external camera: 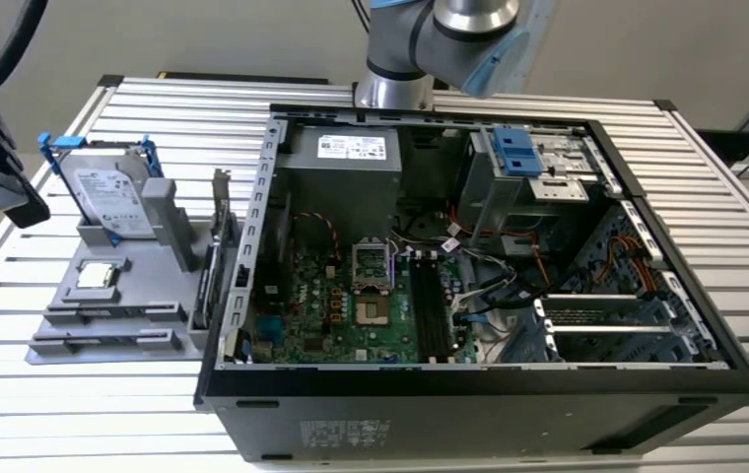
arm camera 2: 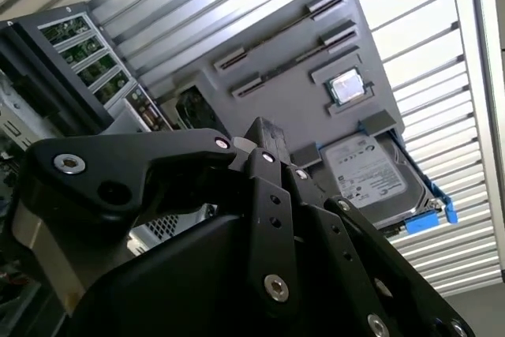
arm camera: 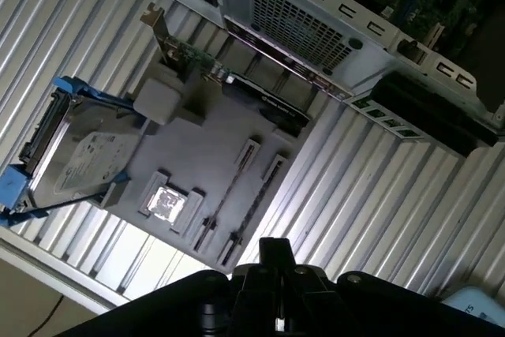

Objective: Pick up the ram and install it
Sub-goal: 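Pick up the ram and move it above insertion slot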

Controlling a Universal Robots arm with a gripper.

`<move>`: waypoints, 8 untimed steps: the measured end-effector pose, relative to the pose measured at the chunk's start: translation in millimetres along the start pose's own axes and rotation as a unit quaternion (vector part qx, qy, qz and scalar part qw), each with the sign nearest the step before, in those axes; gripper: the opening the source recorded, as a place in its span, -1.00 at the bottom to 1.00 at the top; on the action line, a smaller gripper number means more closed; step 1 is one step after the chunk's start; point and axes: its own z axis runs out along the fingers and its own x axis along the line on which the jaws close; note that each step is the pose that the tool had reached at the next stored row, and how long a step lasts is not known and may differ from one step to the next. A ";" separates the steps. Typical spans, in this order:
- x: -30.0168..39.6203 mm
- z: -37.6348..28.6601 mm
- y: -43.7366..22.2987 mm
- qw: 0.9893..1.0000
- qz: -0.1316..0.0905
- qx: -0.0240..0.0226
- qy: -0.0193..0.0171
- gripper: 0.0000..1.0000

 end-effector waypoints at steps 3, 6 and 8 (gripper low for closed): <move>0.0 0.0 0.0 1.000 0.012 0.000 -0.001 -1.00; 0.0 0.0 0.0 1.000 0.022 0.000 -0.001 -1.00; 0.0 0.0 0.0 1.000 0.028 0.000 -0.001 -1.00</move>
